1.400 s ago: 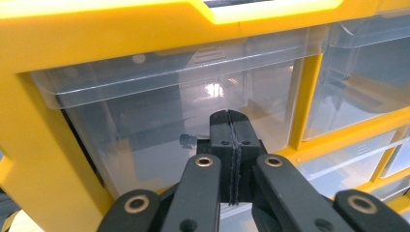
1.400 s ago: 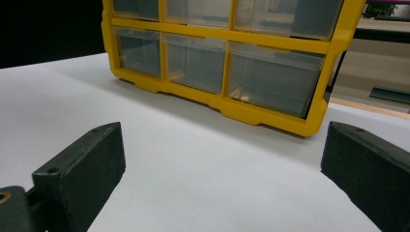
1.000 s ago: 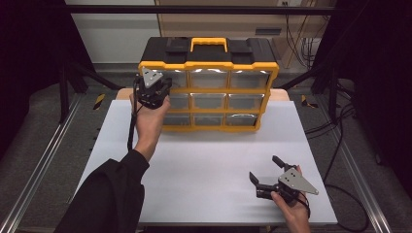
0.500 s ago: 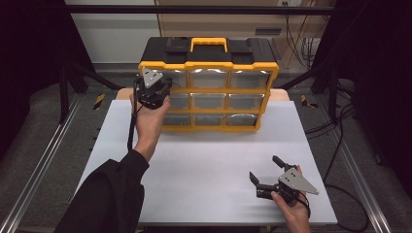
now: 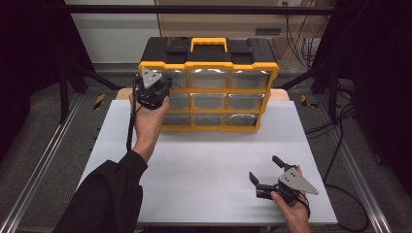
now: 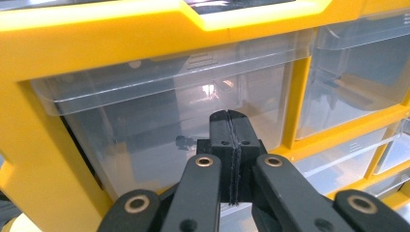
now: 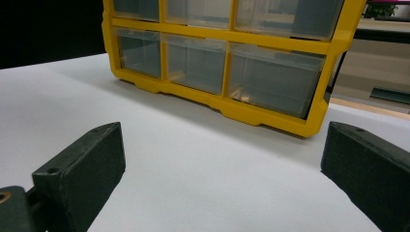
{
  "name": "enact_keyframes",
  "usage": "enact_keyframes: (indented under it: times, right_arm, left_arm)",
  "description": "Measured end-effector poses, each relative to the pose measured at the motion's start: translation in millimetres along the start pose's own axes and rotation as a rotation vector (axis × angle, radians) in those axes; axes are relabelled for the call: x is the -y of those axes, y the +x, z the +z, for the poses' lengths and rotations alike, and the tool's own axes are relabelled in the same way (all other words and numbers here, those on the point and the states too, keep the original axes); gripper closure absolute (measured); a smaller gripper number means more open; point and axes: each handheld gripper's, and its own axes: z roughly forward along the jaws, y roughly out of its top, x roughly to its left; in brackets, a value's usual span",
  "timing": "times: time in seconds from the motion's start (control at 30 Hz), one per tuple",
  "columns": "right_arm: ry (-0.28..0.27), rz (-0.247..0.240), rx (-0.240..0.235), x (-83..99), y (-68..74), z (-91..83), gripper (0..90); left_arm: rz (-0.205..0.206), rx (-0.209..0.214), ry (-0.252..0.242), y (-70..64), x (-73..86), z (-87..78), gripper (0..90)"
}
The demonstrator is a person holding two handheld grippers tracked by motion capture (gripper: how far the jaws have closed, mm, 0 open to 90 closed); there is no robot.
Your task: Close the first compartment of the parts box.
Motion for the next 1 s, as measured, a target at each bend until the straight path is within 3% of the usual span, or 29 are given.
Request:
enact_keyframes:
  times: [0.37,0.53,1.0]
  right_arm:
    - [-0.001,0.001,0.0,-0.1,0.3,-0.3,2.2]
    - [0.0,0.0,-0.001,-0.2,0.5,-0.1,2.2]
    - [-0.005,0.006,0.002,-0.5,0.6,-0.7,2.1]
  left_arm:
    - [0.003,0.012,0.005,1.4,-0.5,-3.0,89.4]
    - [0.023,0.021,0.004,1.3,-1.5,-6.1,89.4]
    - [-0.004,0.068,-0.01,-4.4,-1.8,-14.8,89.4]
